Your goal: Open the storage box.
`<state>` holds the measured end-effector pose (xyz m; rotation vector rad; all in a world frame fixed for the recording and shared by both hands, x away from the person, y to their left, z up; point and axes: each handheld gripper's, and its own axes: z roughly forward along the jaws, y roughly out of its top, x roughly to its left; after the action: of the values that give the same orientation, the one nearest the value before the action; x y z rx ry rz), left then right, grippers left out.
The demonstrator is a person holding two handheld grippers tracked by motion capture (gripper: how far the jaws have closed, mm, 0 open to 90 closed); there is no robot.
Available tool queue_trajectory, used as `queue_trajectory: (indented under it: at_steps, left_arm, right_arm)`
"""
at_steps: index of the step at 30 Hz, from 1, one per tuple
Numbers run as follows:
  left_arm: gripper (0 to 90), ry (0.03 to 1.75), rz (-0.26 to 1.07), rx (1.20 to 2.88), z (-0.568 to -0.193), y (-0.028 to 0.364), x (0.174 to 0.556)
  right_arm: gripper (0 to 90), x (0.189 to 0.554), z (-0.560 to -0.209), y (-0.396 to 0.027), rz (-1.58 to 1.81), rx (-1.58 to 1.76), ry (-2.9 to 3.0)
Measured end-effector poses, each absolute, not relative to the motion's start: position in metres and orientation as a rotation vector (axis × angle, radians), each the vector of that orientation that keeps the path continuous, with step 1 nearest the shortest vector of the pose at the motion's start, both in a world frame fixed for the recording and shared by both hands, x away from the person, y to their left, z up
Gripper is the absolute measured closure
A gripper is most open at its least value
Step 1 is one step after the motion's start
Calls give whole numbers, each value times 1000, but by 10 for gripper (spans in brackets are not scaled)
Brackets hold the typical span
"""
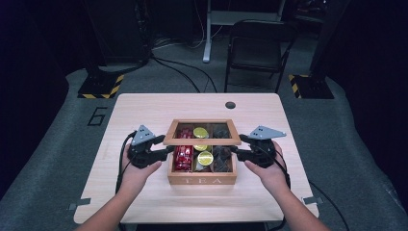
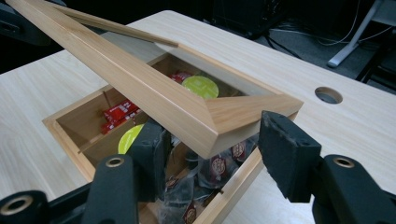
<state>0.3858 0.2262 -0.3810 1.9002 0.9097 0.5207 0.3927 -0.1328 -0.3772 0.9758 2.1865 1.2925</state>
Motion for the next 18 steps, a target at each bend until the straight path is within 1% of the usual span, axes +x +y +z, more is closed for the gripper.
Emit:
queue_trajectory:
  at_steps: [6, 15, 18]
  left_arm:
    - [465, 899, 556, 1908, -374, 224, 390]
    - [479, 896, 558, 1918, -368, 224, 402]
    - [483, 903, 565, 1895, -368, 223, 406]
  right_arm:
    - [440, 397, -370, -131, 1285, 966, 2177]
    - [463, 405, -363, -132, 1276, 944, 2175]
    - [477, 409, -362, -131, 1273, 944, 2161]
